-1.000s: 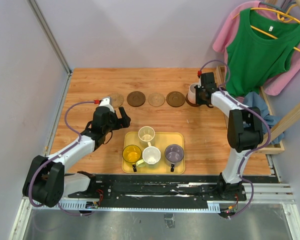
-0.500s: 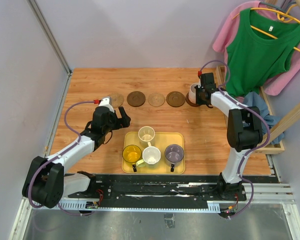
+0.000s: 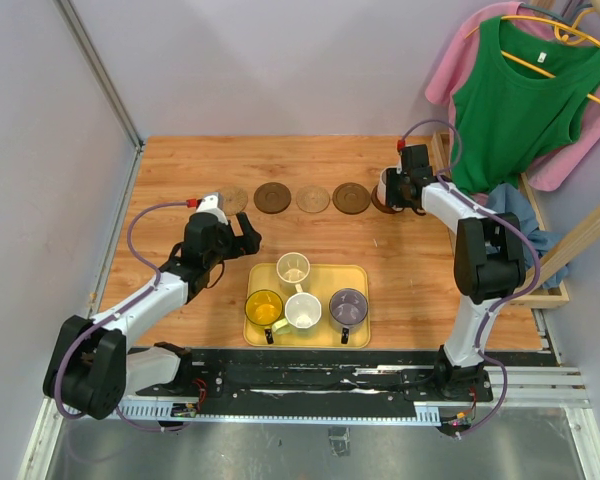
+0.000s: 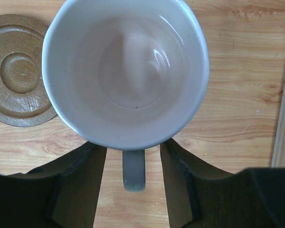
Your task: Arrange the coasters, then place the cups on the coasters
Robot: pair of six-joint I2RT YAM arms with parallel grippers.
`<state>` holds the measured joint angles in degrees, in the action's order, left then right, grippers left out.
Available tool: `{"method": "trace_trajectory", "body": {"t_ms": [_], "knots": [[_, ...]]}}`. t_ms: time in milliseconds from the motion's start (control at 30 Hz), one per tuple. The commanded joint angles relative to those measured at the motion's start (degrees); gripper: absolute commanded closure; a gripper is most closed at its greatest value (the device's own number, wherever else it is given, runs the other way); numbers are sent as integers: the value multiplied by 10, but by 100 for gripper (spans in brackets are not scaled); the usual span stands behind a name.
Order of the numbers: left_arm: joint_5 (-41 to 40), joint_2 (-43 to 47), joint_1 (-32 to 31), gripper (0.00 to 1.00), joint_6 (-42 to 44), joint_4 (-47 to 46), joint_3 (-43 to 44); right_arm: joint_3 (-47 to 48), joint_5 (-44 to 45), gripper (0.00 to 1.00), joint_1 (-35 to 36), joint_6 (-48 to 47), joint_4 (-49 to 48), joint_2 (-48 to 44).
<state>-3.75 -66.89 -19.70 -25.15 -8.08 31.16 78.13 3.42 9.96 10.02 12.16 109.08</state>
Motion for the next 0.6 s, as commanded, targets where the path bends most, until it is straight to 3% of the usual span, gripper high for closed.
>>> {"method": "trace_trajectory", "body": {"t_ms": [0, 200, 300, 367, 567], "knots": [[1, 13, -3, 0, 0, -14, -4, -11, 3, 49, -16, 14, -1, -9], [2, 17, -3, 0, 0, -14, -7, -57, 2, 37, -5, 25, -1, -68], [2, 20, -3, 0, 1, -13, -8, -91, 15, 19, 8, 38, 3, -120], [2, 22, -3, 0, 1, -12, -8, -119, 26, 0, 21, 49, 5, -159], [4, 27, -3, 0, 3, -8, -8, -199, 73, 2, 89, 86, 43, -303]]}}
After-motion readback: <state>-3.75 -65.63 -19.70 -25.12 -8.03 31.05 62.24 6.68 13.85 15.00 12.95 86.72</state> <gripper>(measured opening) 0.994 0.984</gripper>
